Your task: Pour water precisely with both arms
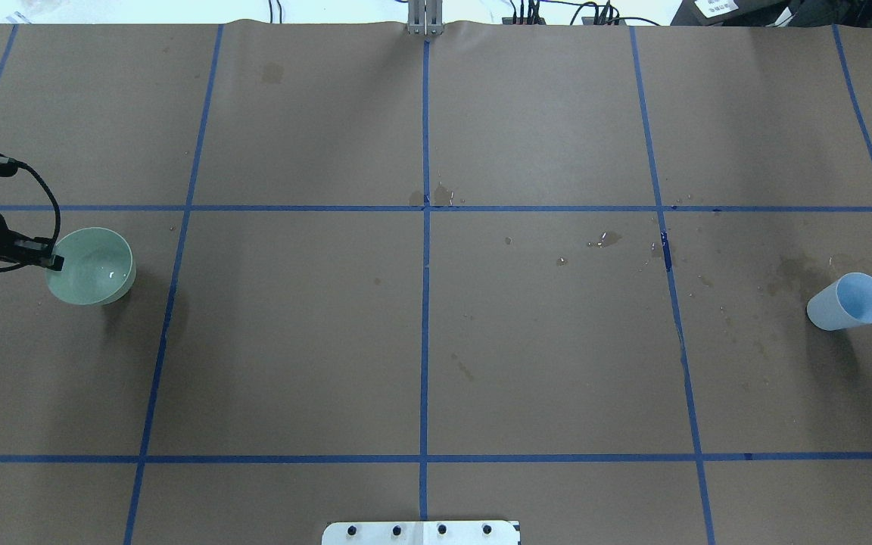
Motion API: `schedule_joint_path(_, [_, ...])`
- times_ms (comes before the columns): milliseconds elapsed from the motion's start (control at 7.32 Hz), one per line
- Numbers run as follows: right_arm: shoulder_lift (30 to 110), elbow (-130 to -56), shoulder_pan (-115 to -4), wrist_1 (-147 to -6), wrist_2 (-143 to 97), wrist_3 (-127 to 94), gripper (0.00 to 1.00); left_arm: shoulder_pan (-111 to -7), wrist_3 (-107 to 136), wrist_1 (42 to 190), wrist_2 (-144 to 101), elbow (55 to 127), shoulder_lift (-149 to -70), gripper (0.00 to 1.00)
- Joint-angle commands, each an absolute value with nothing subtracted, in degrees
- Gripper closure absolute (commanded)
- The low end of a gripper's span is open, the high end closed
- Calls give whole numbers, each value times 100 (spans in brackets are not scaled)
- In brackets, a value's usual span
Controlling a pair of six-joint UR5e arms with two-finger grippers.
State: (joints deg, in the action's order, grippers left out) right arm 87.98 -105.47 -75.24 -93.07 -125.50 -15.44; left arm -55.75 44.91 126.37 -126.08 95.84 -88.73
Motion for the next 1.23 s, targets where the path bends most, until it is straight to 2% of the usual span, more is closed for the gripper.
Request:
schedule_joint_path(0, [8754,-10538,-7576,-9554,-12674,-1441,1,-5660,4482,12841,-12858,9448,-8746,100])
schedule_joint_path(410, [8771,-10547,-7576,-9554,-12674,-1433,1,-5695,4308,12980,-12902,9448,-8474,100])
schedule_joint_path(1093, [8763,-10538,-7576,-9554,-12665,-1433,1,-5669,4525,13052,-12894,9404,-8569,100])
